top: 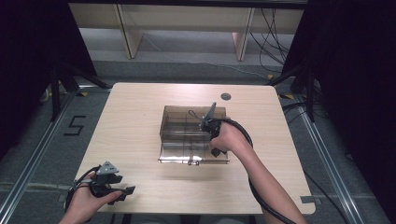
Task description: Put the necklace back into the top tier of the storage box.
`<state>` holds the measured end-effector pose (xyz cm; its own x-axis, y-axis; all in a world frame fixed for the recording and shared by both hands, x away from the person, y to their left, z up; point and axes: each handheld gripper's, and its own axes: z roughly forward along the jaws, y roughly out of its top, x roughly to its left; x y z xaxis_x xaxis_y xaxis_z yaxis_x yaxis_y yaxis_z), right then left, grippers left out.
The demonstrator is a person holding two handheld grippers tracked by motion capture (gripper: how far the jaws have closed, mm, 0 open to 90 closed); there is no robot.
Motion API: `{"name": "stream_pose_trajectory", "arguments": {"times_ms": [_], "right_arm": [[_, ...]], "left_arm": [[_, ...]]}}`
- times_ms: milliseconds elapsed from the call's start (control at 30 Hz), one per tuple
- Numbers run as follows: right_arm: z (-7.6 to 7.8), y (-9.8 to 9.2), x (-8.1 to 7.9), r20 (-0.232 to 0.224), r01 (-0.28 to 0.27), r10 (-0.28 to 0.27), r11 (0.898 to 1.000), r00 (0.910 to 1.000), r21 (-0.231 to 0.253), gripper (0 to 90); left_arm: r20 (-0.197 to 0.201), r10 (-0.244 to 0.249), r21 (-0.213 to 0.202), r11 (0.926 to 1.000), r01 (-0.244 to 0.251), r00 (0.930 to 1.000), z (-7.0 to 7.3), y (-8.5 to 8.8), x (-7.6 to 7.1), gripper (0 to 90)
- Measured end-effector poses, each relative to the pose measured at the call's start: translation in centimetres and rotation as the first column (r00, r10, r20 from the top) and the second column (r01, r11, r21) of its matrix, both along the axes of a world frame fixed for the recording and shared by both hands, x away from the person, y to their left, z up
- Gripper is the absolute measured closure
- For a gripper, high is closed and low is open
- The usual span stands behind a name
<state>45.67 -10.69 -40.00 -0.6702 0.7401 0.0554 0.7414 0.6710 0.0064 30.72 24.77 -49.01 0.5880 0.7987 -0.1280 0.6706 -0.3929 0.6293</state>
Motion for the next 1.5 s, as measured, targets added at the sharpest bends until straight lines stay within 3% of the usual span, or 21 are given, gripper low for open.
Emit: {"name": "stream_pose_trajectory", "arguments": {"times_ms": [400,433,467,533,600,767,833,900,967,1200,1500], "right_arm": [[-0.3,-0.1,0.0,0.008,-0.017,0.017,1.0,0.9998,0.0,77.4],[-0.1,0.0,0.0,0.003,0.0,0.0,1.0,1.0,0.025,76.9],[-0.1,-0.1,0.1,0.014,-0.016,0.016,1.0,0.9998,0.009,76.5],[0.1,0.0,-0.1,-0.005,0.011,-0.011,0.999,0.9999,0.032,75.8],[0.2,-0.1,0.0,0.0,-0.006,0.006,0.999,1.0,0.044,74.9],[0.6,-0.1,-0.2,0.022,0.001,-0.001,1.0,0.9998,0.023,73.4],[0.9,-0.2,-0.2,0.013,-0.017,0.017,0.999,0.9998,0.047,71.2],[1.0,-0.1,-0.4,0.005,0.012,-0.012,0.999,0.9999,0.049,69.5],[1.2,-0.2,-0.4,0.015,-0.013,0.012,0.999,0.9998,0.048,69.2],[2.2,-0.3,-0.9,0.028,0.023,-0.025,0.998,0.9993,0.059,67.5],[3.4,-1.2,-1.7,0.048,0.024,-0.028,0.997,0.9985,0.076,65.1]], "left_arm": [[0.0,0.0,0.0,1.0,0.0,1.0,0.0,0.0,0.0,31.4],[-0.001,0.001,0.0,1.0,-0.001,1.0,0.0,0.0,0.0,31.4],[-0.001,0.0,0.001,1.0,0.0,1.0,0.0,0.0,0.0,31.4],[-0.002,0.0,0.001,1.0,0.0,1.0,0.0,0.0,0.0,31.4],[-0.002,0.001,0.001,1.0,-0.001,1.0,0.0,0.0,0.0,31.4],[-0.004,0.0,0.003,1.0,0.0,1.0,0.0,0.0,0.0,31.4],[-0.003,-0.002,0.003,1.0,0.002,1.0,0.0,0.0,0.0,31.4],[-0.005,-0.001,0.003,1.0,0.001,1.0,0.0,0.0,0.0,31.4],[-0.005,-0.001,0.003,1.0,0.001,1.0,0.0,0.0,0.0,31.4],[-0.005,-0.001,0.003,1.0,0.002,1.0,0.0,0.0,0.0,31.4],[-0.005,-0.001,0.004,1.0,0.001,1.0,0.0,0.0,0.0,31.4]]}}
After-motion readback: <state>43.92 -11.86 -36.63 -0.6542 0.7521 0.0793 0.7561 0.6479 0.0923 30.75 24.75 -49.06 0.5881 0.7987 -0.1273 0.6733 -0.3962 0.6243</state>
